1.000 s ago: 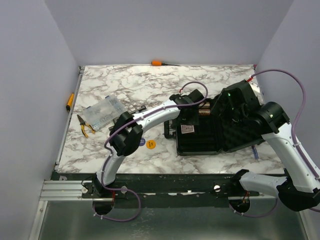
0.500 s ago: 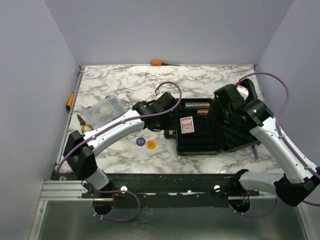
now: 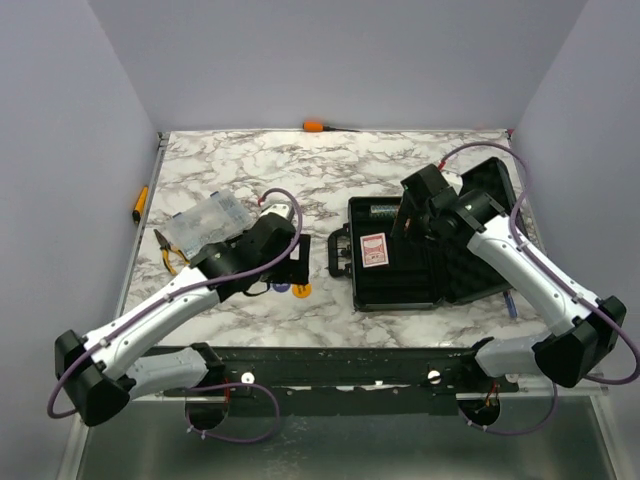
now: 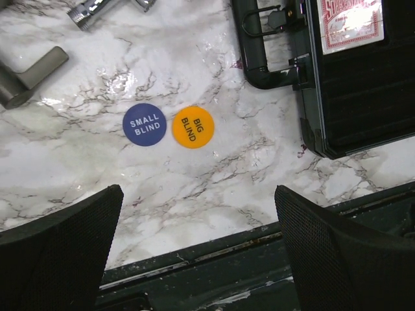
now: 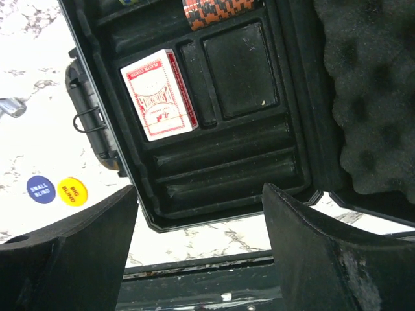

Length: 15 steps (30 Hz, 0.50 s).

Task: Pack up texas hold em set

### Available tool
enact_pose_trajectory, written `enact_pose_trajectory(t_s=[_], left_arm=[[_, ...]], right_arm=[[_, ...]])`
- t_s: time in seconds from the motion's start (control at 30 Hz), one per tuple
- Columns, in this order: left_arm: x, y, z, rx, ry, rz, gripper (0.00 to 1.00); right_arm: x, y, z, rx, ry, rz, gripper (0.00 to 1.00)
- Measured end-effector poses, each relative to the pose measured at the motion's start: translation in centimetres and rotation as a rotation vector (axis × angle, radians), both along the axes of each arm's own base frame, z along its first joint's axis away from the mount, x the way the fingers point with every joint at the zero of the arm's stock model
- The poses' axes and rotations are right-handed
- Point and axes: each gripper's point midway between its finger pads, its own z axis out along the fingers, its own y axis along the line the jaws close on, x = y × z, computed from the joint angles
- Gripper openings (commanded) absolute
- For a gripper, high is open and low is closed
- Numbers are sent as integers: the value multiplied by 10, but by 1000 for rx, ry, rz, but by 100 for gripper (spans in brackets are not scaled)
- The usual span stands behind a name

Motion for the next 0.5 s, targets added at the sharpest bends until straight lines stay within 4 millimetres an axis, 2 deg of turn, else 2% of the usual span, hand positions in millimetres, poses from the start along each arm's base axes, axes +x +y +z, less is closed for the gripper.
enact_pose_trajectory(t_s=[0.3, 0.4, 0.5], left_arm=[[-7, 42, 38, -75, -179, 27, 99], [-10, 55, 43, -81, -224, 50, 99], [-14, 67, 38, -70, -248, 66, 99]], right_arm=[[13, 8, -30, -54, 61, 55, 80], [17, 7, -38, -67, 74, 63, 76], [22, 4, -48, -84, 93, 62, 74]])
